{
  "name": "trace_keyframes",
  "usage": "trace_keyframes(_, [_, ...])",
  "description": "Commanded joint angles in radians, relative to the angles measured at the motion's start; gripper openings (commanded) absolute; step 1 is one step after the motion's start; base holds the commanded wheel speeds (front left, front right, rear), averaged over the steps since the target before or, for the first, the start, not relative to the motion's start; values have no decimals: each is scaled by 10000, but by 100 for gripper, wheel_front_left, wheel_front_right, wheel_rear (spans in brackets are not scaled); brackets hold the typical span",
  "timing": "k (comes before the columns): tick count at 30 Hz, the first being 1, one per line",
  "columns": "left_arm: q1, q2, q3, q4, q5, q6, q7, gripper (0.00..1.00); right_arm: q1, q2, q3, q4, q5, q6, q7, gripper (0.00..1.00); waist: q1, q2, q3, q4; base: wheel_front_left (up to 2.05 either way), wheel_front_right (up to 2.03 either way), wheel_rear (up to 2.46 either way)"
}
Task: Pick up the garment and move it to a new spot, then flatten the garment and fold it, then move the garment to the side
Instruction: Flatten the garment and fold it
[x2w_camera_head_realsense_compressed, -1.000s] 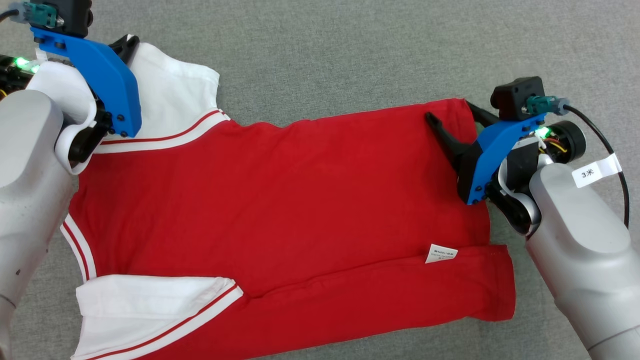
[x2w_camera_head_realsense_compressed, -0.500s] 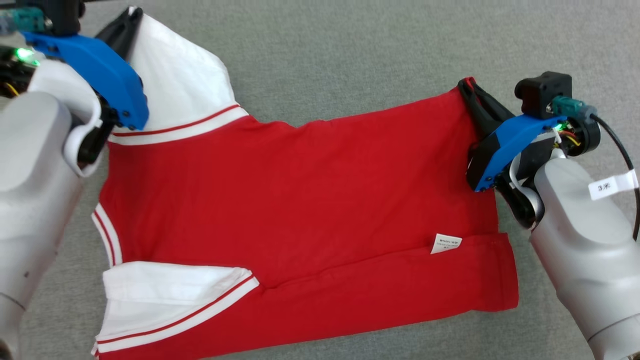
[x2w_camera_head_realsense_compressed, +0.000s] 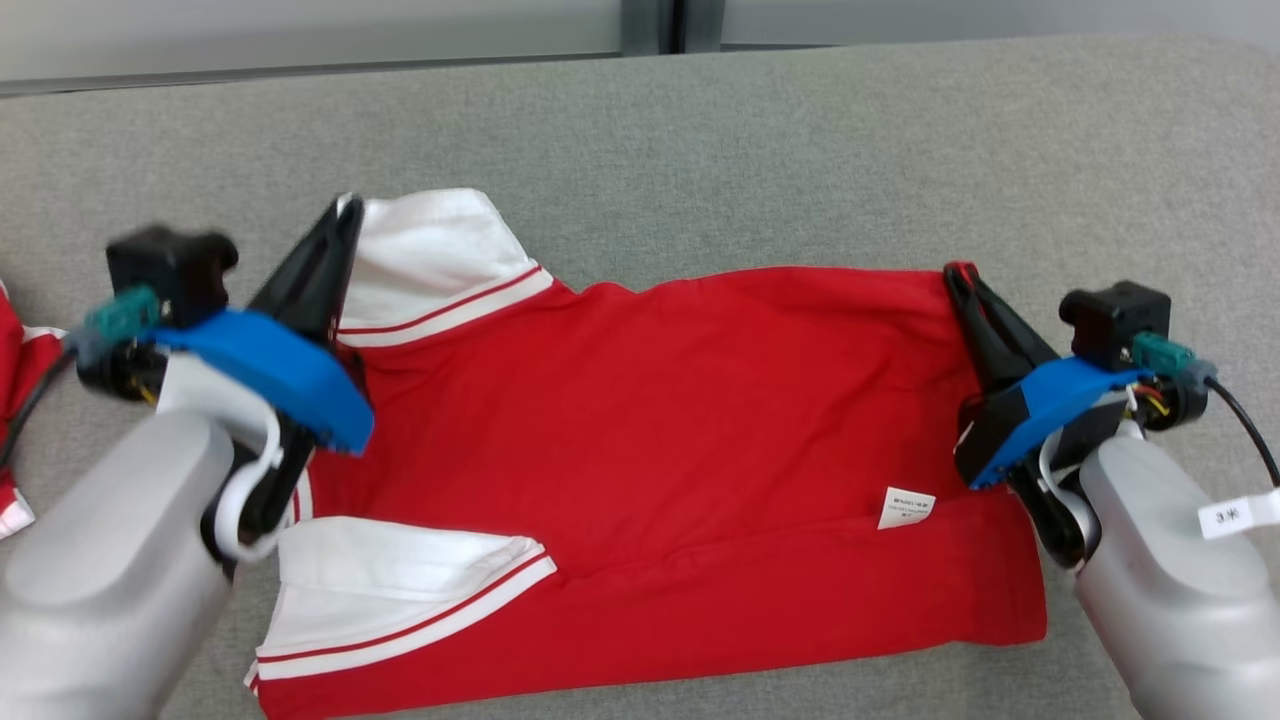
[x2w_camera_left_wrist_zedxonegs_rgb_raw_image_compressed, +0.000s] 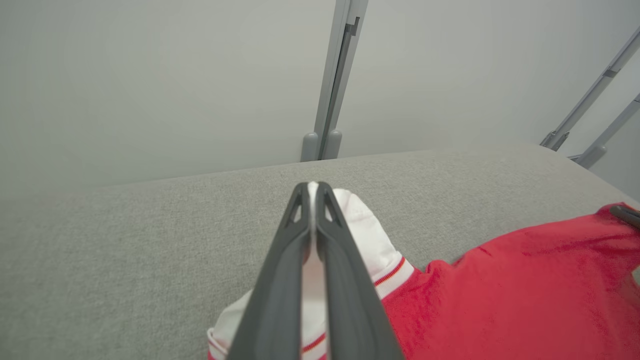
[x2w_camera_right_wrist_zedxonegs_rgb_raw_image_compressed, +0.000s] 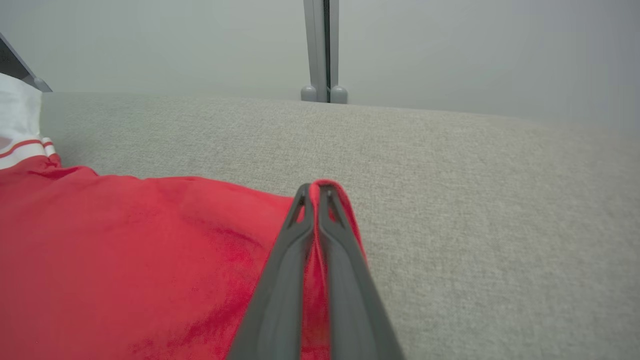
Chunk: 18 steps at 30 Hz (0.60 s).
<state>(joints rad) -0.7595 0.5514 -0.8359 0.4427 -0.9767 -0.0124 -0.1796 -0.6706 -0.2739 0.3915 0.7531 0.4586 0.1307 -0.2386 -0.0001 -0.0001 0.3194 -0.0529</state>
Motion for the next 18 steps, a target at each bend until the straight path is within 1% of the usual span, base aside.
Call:
trace_keyframes(1, [113,72,53,-69,-12,64,-69,0,125,-38,-28,-51,31,3,-43,0,1,1,-19,6,0,0,0])
trace_keyframes(2, [645,323,87,-804,-68,415,-163,0,409,-28,-129,-179,81,3,-106,0,1,1,-104,58,0,0,0])
trace_keyframes(7, [1952,860,214,-2453,-248,1249,-294,0,1063,-28,-400,-450,124,3,-194,0,1,1,-305,159,0,0,0])
trace_keyframes(8, [1952,860,214,-2453,-248,1249,-294,0,1063,-28,-400,-450,124,3,-194,0,1,1,-305,159,0,0,0])
trace_keyframes(14, [3188,1339,290,-3947,-328,2146,-449,0,1733,-50,-759,-763,183,3,-240,0,1,1,-484,207,0,0,0])
trace_keyframes(18, [3902,1520,409,-4717,-451,2679,-560,0,2158,-76,-1003,-1049,249,3,-259,0,1,1,-584,237,0,0,0])
